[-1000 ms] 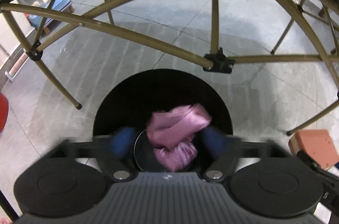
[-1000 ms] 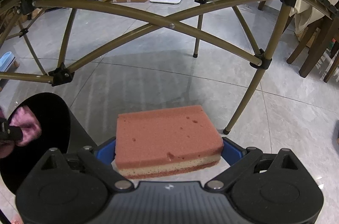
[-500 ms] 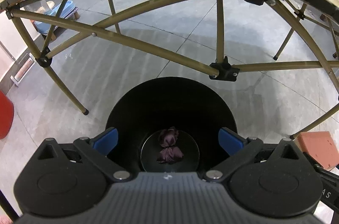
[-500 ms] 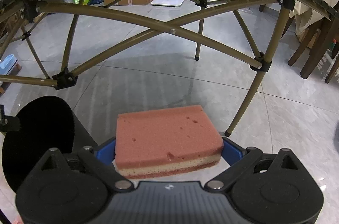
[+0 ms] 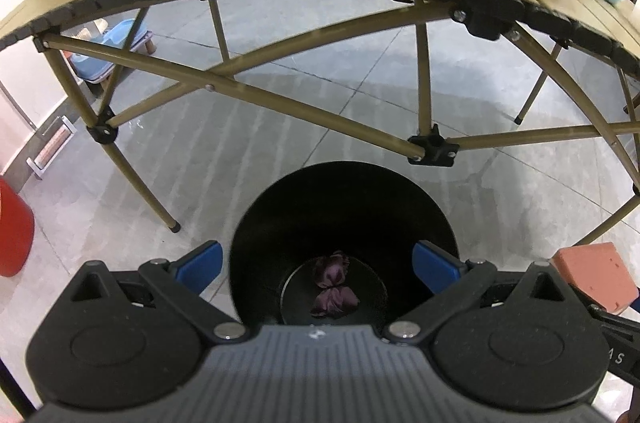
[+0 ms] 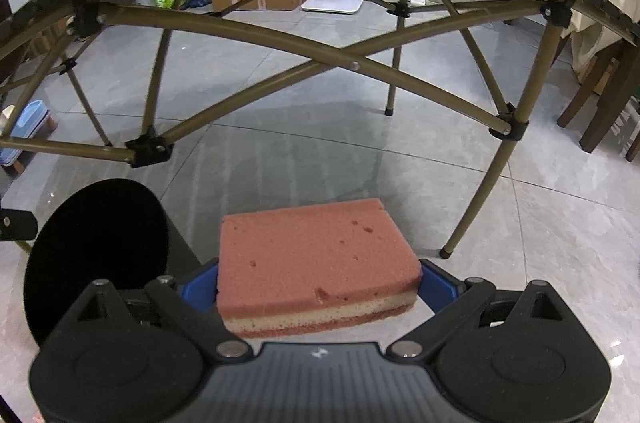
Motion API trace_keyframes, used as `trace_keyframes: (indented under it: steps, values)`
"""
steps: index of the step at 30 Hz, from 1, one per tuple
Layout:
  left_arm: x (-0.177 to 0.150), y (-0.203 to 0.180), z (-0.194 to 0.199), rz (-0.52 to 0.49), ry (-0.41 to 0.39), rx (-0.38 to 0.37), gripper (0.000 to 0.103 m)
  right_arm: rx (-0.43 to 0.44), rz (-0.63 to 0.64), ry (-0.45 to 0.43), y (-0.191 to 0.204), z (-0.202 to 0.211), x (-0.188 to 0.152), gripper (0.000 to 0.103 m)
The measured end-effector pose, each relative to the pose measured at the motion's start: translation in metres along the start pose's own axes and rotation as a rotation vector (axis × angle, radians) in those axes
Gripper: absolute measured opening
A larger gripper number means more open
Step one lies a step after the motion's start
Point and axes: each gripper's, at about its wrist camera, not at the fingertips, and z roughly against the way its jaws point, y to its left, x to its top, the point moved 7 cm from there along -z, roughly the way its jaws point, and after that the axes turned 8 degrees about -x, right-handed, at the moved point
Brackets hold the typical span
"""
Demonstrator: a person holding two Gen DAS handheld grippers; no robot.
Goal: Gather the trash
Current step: 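Move left tool aside while right tool brings the sponge over the bin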
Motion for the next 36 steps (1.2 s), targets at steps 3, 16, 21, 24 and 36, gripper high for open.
trace_keyframes:
  steps: [3,16,21,24,36]
  values:
    - [-0.001,0.008,0.006,-0.003,-0.008,0.005,0.103,0.013,0.005,0.0,0.005,0.003,0.001,0.099]
    - [-0.005,0.053,0.03,0.015,-0.03,0.037,0.103,0.063,0.03,0.008,0.028,0.015,0.0,0.099]
    - [-0.006,0.068,0.036,0.036,-0.037,0.043,0.103,0.09,0.059,0.007,0.047,0.022,0.0,0.099]
    - [-0.007,0.076,0.039,0.047,-0.04,0.046,0.103,0.107,0.076,0.001,0.06,0.027,0.001,0.099]
    - [-0.013,0.111,0.045,0.096,-0.029,0.092,0.103,0.179,0.13,-0.014,0.111,0.037,0.005,0.099]
